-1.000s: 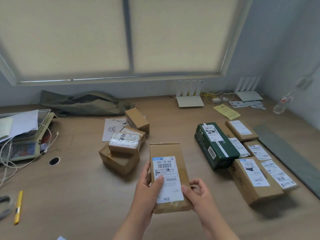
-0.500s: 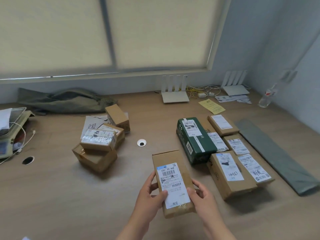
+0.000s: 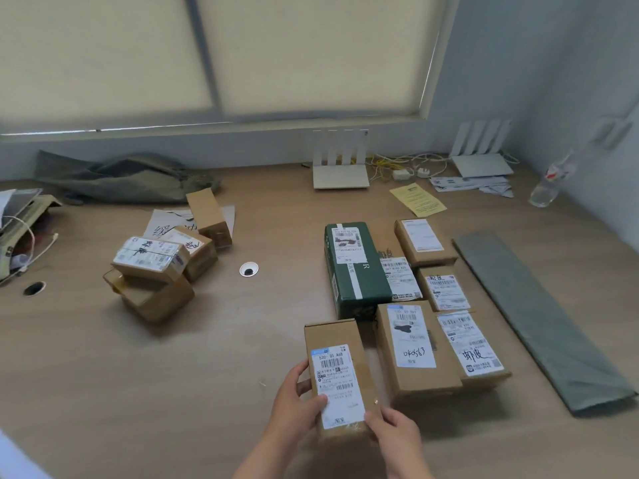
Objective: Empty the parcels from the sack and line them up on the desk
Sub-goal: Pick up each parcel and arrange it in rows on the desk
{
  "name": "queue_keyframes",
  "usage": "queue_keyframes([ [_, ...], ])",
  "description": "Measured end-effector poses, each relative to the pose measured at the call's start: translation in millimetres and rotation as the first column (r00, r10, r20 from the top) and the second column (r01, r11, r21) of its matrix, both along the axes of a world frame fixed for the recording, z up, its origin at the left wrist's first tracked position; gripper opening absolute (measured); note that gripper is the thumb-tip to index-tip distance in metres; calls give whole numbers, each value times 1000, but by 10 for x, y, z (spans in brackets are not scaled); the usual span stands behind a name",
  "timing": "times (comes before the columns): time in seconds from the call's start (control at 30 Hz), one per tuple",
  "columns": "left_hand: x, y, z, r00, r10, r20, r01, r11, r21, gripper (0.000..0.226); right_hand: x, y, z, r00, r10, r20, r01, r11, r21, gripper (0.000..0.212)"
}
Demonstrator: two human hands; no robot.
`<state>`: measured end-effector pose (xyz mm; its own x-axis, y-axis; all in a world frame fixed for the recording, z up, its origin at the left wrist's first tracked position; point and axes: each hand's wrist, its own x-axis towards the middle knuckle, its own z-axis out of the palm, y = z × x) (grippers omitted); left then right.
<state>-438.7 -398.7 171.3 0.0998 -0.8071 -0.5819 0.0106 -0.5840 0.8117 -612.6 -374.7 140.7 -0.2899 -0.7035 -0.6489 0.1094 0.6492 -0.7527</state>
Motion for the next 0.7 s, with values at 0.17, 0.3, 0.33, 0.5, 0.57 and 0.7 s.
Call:
queue_keyframes([
  [0.17, -148, -177, -169, 995, -44, 91, 42, 999, 20, 65, -76, -57, -230, 967, -165, 194, 149, 984, 97, 29],
  [0.3, -241, -334, -355, 992, -66, 108, 62, 997, 40, 63, -112, -107, -264, 925, -280, 258, 248, 957, 149, 35],
  [0.33, -265, -362, -399, 991, -70, 115, 65, 997, 44, 63, -125, -124, -278, 918, -305, 253, 272, 949, 157, 37],
  [0.5, -433, -379, -353, 983, -61, 175, 56, 998, 38, 58, -121, -193, -246, 915, -362, 177, 337, 929, 156, 36],
  [0.57, -479, -356, -381, 982, -69, 174, 64, 997, 34, 63, -107, -219, -257, 908, -388, 159, 363, 917, 164, 37],
  [0.7, -483, -345, -506, 956, -181, 232, 191, 981, -23, 66, -105, -252, -295, 877, -459, 141, 434, 883, 181, 41],
])
